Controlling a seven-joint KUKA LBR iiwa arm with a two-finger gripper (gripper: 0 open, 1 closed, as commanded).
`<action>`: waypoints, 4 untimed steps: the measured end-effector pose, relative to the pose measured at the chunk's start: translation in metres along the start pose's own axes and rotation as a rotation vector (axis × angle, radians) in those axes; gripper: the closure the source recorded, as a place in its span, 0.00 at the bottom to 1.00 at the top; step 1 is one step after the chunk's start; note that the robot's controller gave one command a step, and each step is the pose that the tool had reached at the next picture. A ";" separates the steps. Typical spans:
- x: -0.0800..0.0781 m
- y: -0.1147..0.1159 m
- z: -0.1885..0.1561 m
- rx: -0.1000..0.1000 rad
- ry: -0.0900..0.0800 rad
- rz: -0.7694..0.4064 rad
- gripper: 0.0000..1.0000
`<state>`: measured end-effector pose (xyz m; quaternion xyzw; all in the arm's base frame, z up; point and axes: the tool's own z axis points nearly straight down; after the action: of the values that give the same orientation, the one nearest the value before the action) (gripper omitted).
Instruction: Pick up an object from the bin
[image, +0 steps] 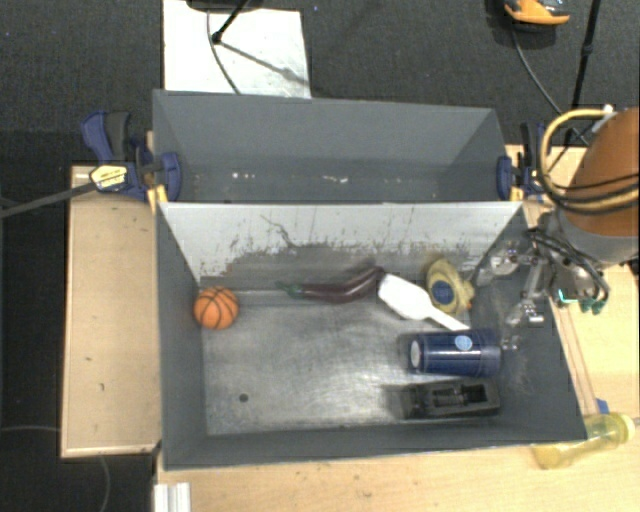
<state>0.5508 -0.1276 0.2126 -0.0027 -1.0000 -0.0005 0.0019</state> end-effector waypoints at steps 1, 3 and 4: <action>-0.002 0.001 -0.004 0.001 -0.008 -0.004 0.00; 0.016 0.011 0.097 0.002 -0.013 -0.061 0.00; -0.002 0.013 0.083 0.001 -0.008 0.172 0.00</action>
Offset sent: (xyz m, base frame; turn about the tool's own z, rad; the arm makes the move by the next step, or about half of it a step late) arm -0.0271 0.0152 -0.1426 -0.0880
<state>0.5524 -0.1146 0.1297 -0.0885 -0.9961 -0.0001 -0.0019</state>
